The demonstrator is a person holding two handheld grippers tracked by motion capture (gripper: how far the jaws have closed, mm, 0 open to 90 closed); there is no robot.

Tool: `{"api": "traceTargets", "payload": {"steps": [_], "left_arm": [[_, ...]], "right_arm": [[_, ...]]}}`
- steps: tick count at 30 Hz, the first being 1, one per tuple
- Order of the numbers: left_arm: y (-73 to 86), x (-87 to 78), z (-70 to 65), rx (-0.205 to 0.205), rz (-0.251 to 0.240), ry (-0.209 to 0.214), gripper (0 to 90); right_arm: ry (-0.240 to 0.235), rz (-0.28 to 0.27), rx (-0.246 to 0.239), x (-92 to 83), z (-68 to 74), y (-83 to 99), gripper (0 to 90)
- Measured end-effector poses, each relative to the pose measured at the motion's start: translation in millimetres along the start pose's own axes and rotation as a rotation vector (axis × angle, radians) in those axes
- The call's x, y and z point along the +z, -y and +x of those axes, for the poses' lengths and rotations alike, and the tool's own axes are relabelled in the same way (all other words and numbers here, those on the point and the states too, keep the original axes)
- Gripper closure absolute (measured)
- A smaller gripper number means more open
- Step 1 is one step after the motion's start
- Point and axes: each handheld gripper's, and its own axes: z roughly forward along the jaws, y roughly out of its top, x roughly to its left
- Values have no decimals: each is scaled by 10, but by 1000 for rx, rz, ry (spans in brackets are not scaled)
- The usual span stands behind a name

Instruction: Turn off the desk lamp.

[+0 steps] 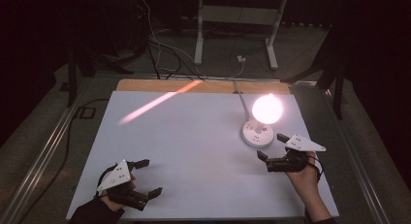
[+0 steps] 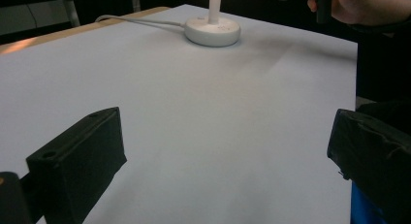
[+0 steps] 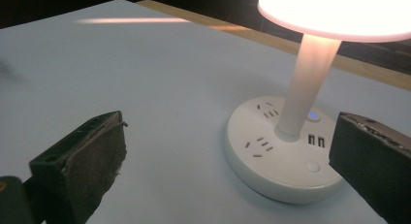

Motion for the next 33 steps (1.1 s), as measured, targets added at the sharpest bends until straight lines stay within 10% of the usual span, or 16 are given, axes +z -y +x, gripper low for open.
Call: {"api": "traceTargets", "payload": {"steps": [17,33], "left_arm": [[0,2,1,-5,3,1,6],[1,-2,1,-4,5,-1,6]], "right_arm": [[118,43,99,185,-302,37,55],[213,110,137,284,-398,-32,618]]}}
